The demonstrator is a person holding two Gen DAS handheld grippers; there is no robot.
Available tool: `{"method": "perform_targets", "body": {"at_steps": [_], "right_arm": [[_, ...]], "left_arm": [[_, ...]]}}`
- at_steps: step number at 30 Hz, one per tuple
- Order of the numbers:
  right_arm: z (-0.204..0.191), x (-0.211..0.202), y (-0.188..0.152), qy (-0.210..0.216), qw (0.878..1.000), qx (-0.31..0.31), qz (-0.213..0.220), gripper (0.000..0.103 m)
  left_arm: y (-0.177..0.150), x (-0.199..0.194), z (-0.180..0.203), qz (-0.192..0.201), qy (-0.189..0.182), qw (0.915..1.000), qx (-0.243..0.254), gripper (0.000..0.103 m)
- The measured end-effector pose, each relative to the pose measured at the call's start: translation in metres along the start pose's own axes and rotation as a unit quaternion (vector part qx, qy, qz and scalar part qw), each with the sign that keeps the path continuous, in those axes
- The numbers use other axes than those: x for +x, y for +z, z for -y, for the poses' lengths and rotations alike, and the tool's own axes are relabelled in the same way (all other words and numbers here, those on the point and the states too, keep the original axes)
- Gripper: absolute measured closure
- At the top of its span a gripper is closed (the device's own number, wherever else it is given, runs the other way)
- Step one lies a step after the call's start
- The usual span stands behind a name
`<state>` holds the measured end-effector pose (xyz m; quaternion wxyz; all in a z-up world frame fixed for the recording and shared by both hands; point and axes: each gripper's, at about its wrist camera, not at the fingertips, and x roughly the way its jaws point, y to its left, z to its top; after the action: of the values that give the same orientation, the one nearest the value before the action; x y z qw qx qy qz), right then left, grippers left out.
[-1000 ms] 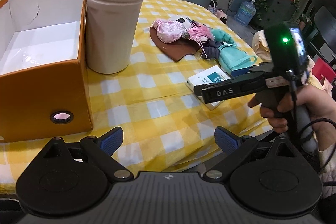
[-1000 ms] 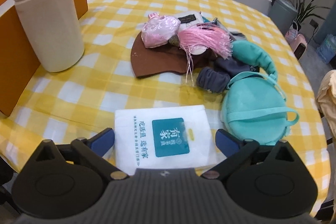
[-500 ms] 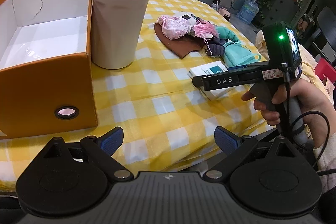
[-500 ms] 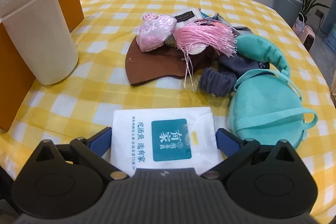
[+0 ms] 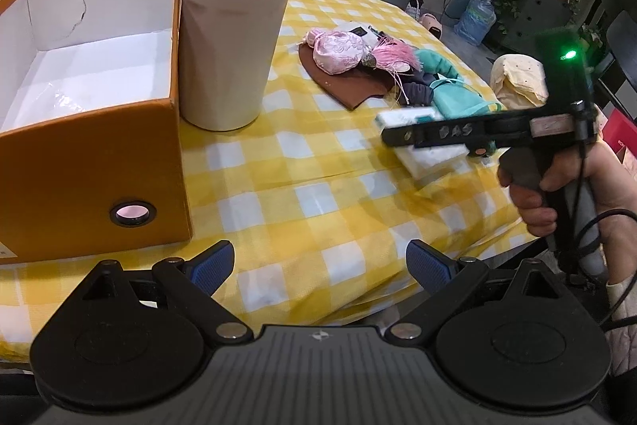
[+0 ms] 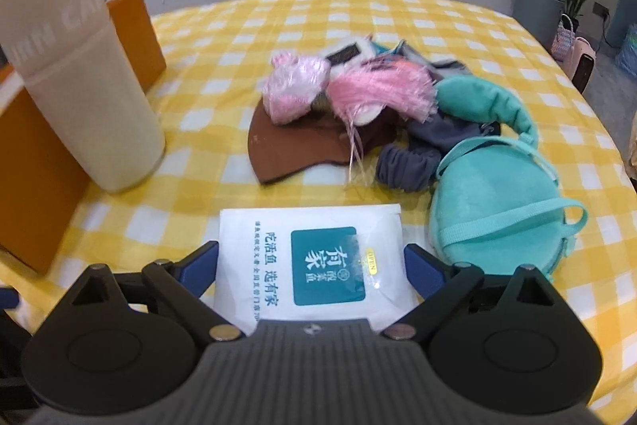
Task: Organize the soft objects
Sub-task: 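Lift the white printed packet with the right gripper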
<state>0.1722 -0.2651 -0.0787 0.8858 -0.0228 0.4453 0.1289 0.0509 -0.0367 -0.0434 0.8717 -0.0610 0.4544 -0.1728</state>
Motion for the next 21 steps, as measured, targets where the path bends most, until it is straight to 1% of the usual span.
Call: {"method": "perform_targets", "body": {"at_steps": [2, 5, 9, 10, 11, 13, 15, 17, 21], "right_arm": [[0.002, -0.005, 0.002, 0.005, 1.0, 0.012, 0.011, 0.009], [0.005, -0.014, 0.005, 0.025, 0.999, 0.027, 0.029, 0.009], [0.009, -0.031, 0.009, 0.031, 0.997, 0.043, 0.057, 0.009], [0.011, -0.037, 0.009, 0.027, 0.997, 0.047, 0.063, 0.009], [0.013, -0.042, 0.01, 0.018, 0.996, 0.051, 0.071, 0.009], [0.019, -0.053, 0.012, 0.01, 0.994, 0.065, 0.085, 0.009], [0.026, -0.064, 0.014, 0.002, 0.992, 0.074, 0.101, 0.009], [0.033, -0.075, 0.014, -0.01, 0.99, 0.074, 0.117, 0.009], [0.053, -0.091, 0.009, -0.034, 0.985, 0.099, 0.135, 0.009]], "left_arm": [[0.001, 0.002, 0.0, -0.006, 0.0, 1.0, -0.003, 0.0], [0.001, 0.005, 0.002, -0.007, -0.002, 1.0, -0.002, 0.0], [0.003, 0.008, 0.008, 0.009, -0.003, 0.9999, 0.004, 0.0], [0.004, 0.009, 0.011, 0.015, -0.002, 0.9999, 0.002, 0.0], [0.007, 0.01, 0.014, 0.022, -0.009, 0.9997, 0.001, 0.0], [0.011, 0.011, 0.022, 0.032, -0.043, 0.9985, 0.014, 0.0], [0.015, 0.012, 0.032, 0.043, -0.063, 0.9966, 0.032, 0.0], [0.017, 0.017, 0.044, 0.053, -0.063, 0.9954, 0.049, 0.0], [0.02, 0.036, 0.067, 0.052, -0.058, 0.9929, 0.089, 0.0]]}}
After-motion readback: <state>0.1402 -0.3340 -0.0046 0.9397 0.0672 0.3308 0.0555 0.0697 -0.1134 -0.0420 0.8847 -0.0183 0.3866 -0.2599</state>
